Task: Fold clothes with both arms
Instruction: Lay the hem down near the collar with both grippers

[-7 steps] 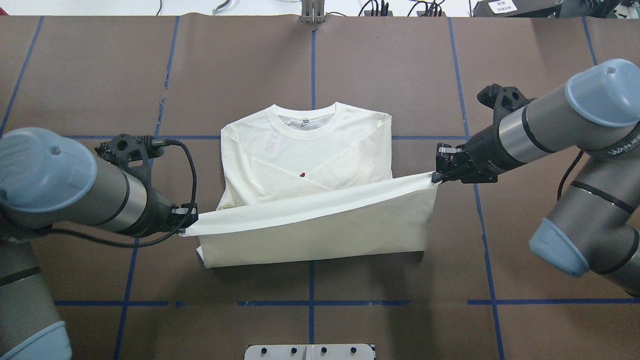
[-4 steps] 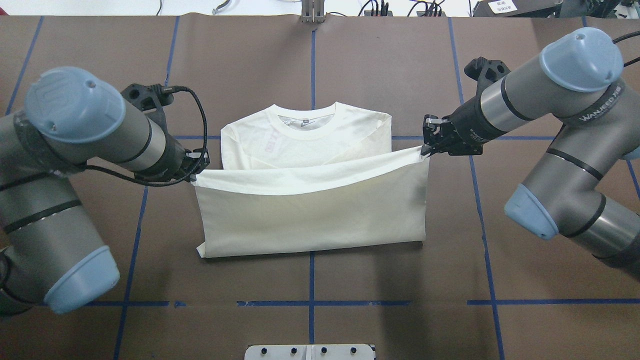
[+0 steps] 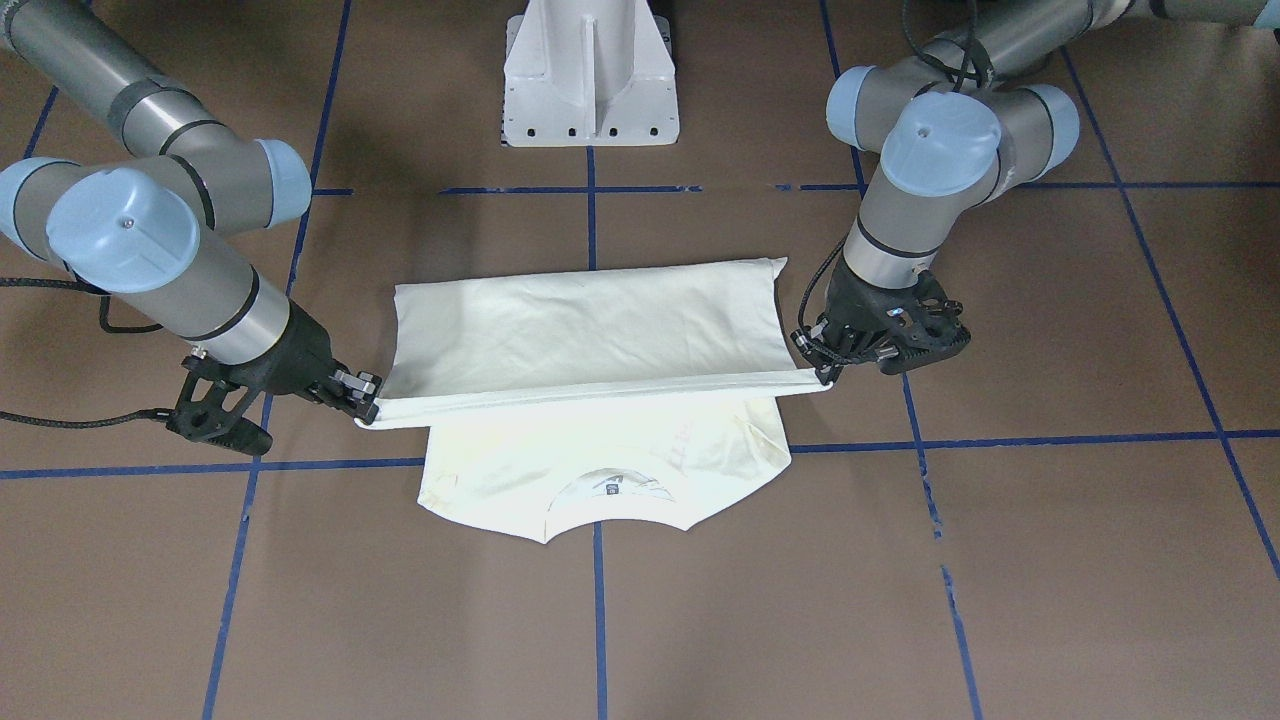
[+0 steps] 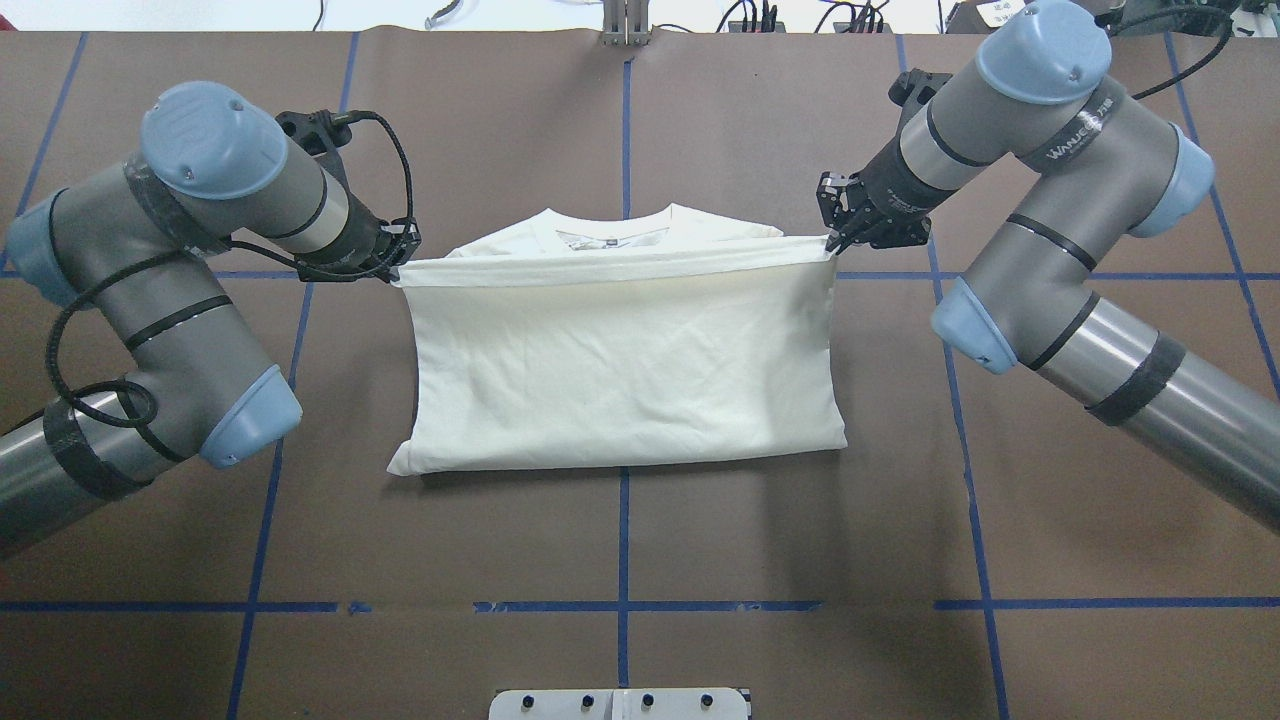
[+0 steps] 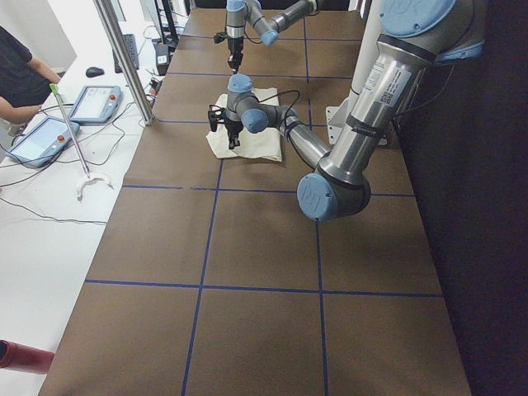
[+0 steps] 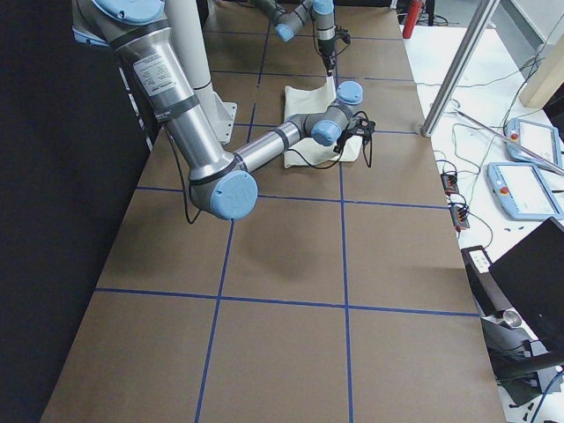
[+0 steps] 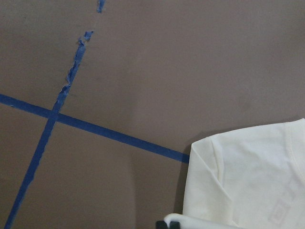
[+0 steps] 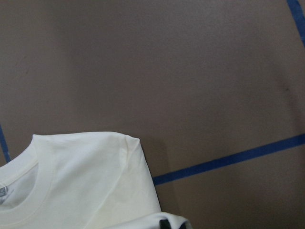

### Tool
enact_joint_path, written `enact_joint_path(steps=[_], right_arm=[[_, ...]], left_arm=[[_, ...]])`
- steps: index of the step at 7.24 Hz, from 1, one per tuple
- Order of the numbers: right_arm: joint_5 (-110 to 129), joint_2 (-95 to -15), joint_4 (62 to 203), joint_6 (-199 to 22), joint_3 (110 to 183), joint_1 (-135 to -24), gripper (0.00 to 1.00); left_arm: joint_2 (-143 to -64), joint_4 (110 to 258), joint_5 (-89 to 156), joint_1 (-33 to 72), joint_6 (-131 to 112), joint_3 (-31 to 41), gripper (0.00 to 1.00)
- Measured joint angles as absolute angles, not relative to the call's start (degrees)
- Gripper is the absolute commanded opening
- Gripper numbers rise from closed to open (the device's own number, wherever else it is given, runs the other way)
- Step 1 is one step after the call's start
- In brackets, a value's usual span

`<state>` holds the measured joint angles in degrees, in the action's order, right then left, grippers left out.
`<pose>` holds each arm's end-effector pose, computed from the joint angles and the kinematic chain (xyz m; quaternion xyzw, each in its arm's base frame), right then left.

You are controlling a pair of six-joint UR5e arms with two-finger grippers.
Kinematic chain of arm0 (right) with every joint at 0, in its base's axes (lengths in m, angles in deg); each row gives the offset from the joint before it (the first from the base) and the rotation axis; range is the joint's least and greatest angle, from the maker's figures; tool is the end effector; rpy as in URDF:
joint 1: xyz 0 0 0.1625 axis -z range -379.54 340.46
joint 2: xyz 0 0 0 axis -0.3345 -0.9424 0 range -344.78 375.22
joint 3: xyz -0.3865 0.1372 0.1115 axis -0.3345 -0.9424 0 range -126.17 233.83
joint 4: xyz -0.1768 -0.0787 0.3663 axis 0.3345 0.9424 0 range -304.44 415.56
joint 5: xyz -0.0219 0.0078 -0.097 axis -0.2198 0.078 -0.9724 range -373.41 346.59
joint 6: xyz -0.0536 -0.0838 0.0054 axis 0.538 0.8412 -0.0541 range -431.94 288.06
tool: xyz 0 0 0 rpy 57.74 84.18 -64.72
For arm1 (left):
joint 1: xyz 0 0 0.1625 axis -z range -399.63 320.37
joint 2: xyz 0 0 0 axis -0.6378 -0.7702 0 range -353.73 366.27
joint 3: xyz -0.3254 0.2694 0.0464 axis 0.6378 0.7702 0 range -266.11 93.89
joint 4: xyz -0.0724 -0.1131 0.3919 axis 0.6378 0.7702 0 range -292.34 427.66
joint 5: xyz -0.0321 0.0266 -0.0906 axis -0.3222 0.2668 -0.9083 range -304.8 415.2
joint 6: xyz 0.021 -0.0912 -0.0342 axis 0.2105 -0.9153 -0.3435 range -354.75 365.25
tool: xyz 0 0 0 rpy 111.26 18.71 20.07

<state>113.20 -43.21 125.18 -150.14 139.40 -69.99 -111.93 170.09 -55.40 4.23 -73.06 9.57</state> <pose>-0.3875 -0.5852 0.3260 -0.0484 -0.4761 0.1681 0.8618 0.4098 -0.5300 0.3107 0.0348 0.4190 -0.1830 0.8887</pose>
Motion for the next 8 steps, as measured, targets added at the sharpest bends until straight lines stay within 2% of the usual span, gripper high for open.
enact_joint_path(steps=[3, 8], right_arm=[[111.83, -36.87, 125.07, -149.83, 131.59, -70.16, 0.0], [111.04, -36.04, 125.0, -147.74, 128.67, -70.16, 0.0]], left_arm=[[-115.03, 171.27, -55.23, 4.38, -73.37, 3.98, 0.0], [-116.06, 172.4, -55.19, 4.41, -73.36, 0.96, 0.0]])
